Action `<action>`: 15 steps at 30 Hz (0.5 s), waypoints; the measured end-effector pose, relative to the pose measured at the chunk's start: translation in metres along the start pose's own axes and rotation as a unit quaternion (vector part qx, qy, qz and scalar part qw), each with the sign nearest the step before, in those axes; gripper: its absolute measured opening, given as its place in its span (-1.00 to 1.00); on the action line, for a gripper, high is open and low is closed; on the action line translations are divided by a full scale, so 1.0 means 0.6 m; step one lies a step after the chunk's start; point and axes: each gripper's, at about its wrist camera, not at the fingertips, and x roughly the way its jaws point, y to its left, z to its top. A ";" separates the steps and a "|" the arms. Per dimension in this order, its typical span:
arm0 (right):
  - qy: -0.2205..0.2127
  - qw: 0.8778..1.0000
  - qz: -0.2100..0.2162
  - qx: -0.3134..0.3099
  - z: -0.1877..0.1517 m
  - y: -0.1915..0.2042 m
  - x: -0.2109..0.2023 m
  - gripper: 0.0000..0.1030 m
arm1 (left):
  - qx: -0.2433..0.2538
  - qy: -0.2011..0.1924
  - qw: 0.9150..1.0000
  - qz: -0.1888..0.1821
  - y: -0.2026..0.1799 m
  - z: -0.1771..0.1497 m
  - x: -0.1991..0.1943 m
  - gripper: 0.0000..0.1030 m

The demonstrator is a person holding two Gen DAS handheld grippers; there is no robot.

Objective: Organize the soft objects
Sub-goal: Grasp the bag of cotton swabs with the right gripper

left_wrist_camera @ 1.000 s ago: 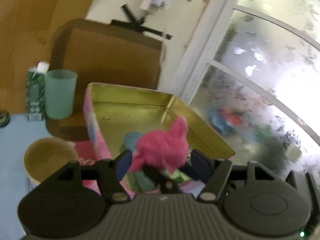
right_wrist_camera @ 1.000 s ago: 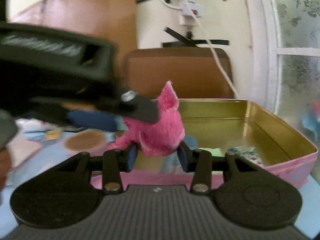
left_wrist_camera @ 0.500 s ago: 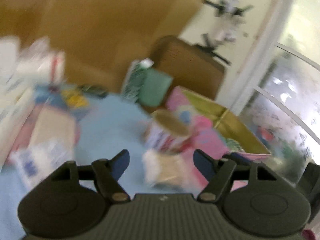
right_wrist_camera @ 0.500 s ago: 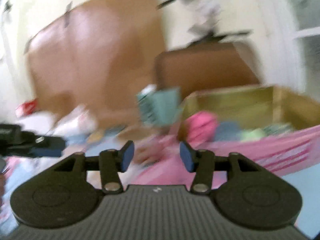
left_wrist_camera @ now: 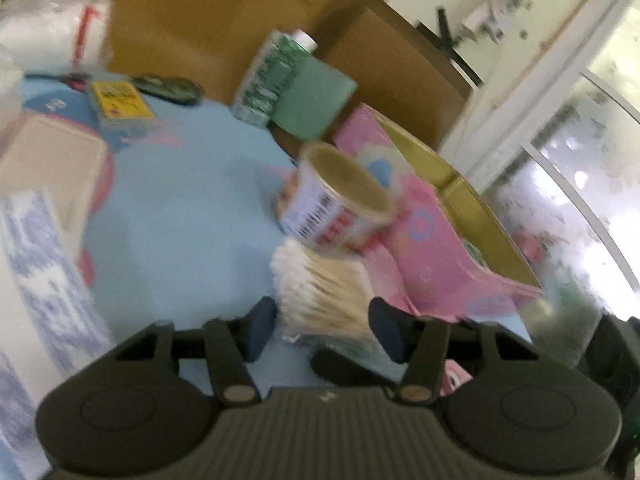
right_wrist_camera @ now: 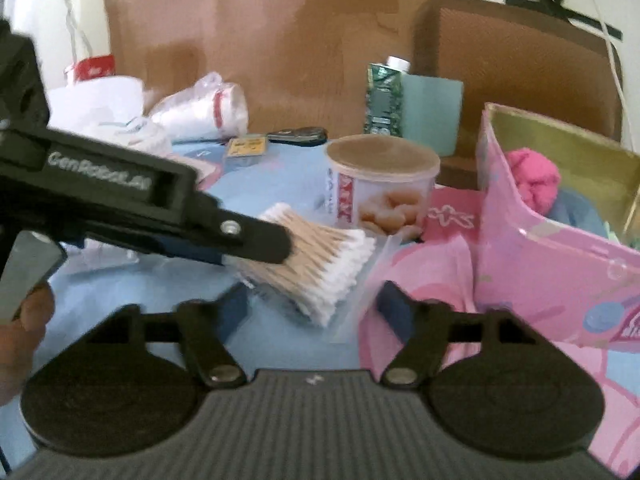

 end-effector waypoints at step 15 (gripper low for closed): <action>-0.187 0.971 -0.146 -0.011 -0.020 -0.065 -0.154 -0.10 | 0.143 -0.027 0.988 -0.057 -0.221 0.037 0.023 -0.02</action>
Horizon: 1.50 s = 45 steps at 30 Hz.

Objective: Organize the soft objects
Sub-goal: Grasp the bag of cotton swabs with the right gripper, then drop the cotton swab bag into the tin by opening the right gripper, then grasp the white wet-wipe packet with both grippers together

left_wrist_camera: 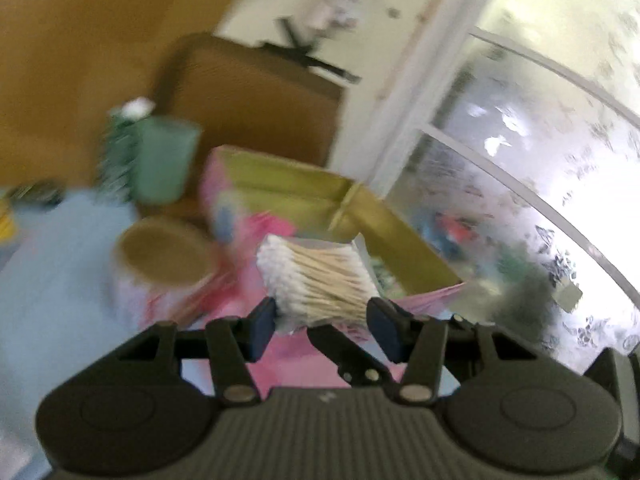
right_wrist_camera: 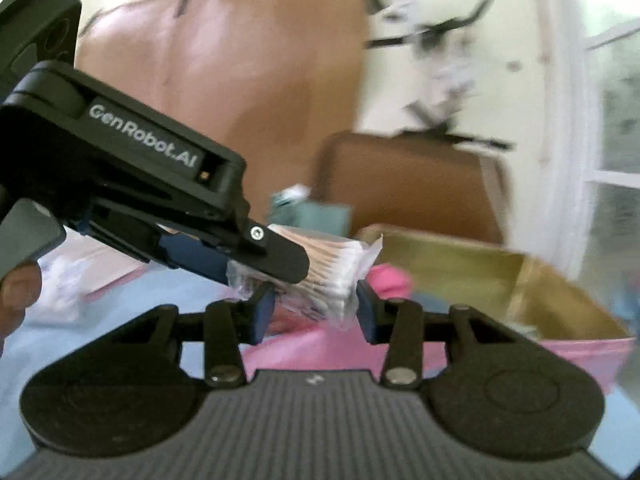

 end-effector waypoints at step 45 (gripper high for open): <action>0.123 0.950 0.283 0.049 0.028 0.158 0.096 0.28 | -0.226 -0.086 0.957 0.160 0.278 -0.177 -0.337 0.37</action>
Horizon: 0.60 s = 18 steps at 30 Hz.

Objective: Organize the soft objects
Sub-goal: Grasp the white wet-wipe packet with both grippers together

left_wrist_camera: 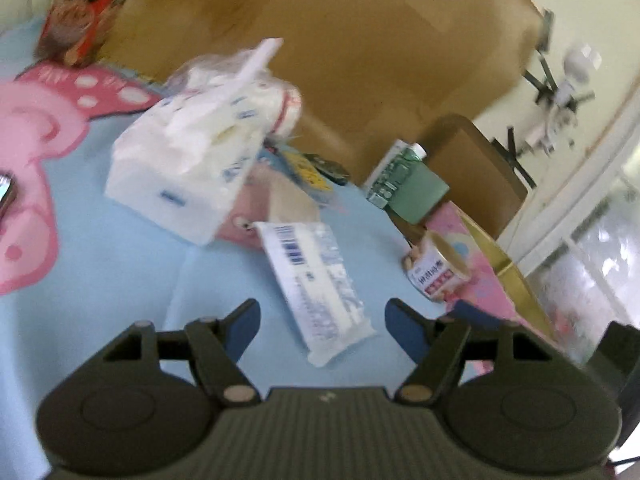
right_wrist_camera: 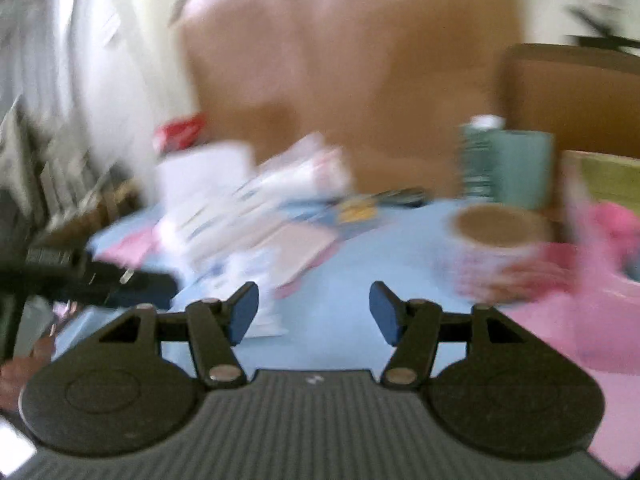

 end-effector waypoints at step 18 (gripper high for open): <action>0.066 0.987 -0.023 -0.147 -0.046 0.102 0.052 0.51 | 0.058 0.081 0.994 -0.041 -0.073 -0.045 0.078 0.12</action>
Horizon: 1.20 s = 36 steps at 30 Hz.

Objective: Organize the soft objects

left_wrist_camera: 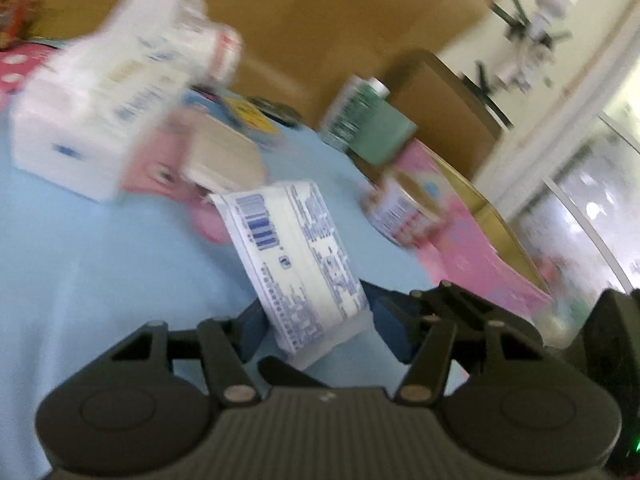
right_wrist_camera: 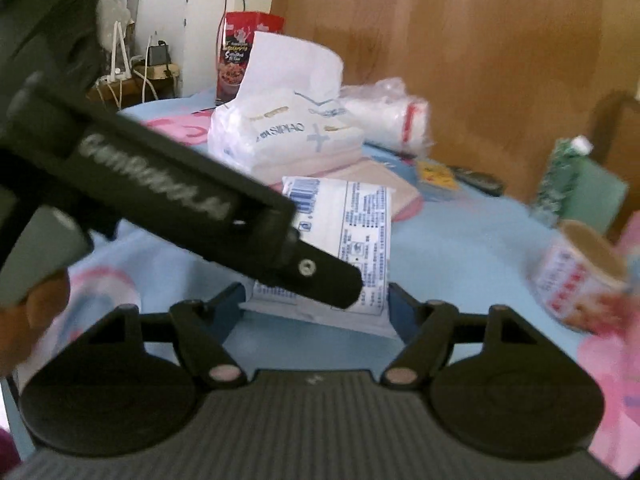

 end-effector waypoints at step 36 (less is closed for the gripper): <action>-0.034 0.974 -0.152 0.163 -0.178 -0.133 -0.174 -0.01 | 0.166 0.130 0.973 -0.091 -0.260 -0.047 0.177 0.09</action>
